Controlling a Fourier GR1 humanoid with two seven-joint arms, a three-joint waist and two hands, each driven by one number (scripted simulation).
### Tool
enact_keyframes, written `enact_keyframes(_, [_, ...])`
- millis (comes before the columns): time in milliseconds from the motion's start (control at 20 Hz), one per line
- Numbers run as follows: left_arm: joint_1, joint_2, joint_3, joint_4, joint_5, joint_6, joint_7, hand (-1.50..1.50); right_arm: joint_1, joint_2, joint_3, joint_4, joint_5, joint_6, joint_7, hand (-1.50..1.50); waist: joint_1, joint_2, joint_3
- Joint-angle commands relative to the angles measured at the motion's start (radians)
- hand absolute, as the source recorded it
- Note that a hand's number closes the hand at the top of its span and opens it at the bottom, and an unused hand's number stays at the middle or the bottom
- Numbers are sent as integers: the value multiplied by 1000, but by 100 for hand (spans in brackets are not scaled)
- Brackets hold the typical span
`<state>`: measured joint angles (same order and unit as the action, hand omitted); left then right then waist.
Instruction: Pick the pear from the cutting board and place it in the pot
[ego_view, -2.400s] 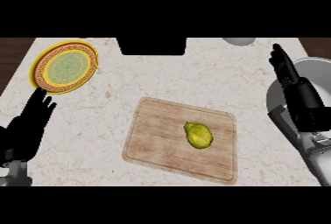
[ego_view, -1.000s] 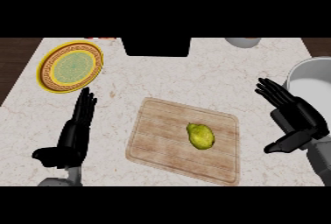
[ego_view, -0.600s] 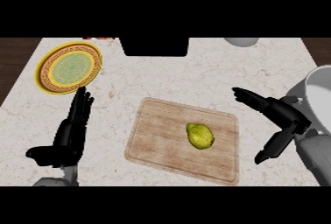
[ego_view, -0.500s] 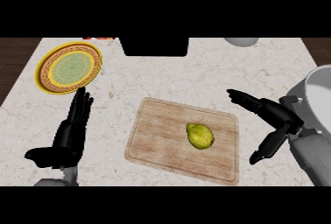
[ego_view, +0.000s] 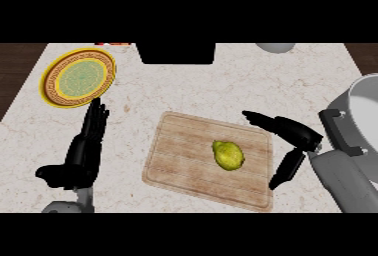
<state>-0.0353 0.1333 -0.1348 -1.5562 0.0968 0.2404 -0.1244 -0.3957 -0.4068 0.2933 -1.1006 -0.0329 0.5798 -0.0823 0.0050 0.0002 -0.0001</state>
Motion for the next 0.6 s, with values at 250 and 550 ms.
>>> enact_keyframes(250, [26,-44,15,-1,-44,-18,-14,0,67,73,-59,-41,114,79,13,-150,-4,-1,0])
enact_keyframes(550, [13,-26,61,-23,-33,-69,25,0,9,148,-106,42,212,58,3,-150,-2,0,0])
